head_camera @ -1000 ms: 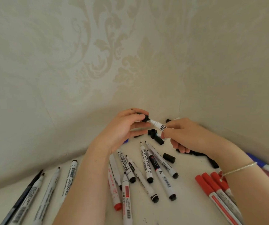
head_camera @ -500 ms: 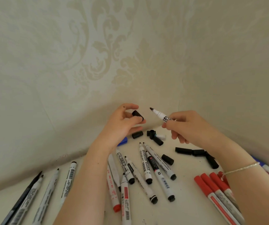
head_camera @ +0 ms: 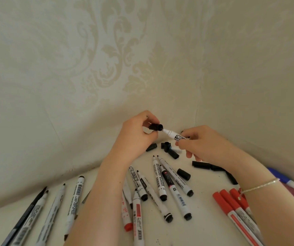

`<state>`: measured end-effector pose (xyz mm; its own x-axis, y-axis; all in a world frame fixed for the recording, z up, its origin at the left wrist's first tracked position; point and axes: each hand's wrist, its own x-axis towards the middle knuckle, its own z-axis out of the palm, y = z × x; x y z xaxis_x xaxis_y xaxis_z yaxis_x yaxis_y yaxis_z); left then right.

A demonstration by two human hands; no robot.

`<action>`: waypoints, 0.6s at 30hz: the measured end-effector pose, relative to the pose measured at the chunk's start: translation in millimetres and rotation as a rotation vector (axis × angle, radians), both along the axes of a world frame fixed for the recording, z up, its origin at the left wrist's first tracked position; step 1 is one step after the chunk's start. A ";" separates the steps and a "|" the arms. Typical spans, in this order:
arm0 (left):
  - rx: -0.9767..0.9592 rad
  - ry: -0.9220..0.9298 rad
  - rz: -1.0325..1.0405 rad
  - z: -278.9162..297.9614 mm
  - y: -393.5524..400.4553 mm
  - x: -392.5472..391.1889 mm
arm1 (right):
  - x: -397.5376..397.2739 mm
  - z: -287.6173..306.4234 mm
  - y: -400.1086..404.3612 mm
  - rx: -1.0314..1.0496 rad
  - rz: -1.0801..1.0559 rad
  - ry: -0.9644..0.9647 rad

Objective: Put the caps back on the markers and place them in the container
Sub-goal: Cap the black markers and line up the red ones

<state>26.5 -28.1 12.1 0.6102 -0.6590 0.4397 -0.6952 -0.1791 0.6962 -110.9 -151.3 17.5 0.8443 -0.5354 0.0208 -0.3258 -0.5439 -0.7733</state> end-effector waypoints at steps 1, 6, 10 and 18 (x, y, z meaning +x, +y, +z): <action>0.017 -0.017 0.001 0.4 0.8 -0.4 | 0.2 -1.1 -0.2 -0.005 -0.003 0.003; 0.070 -0.163 -0.042 0.3 1.5 1.9 | 0.8 -3.9 0.4 -0.067 0.001 0.009; 0.106 -0.013 -0.108 -0.1 0.4 0.1 | 1.5 -3.2 0.4 -0.100 0.029 -0.043; -0.175 0.751 -0.334 4.2 3.1 -6.9 | 2.6 0.5 7.8 -0.091 0.070 -0.238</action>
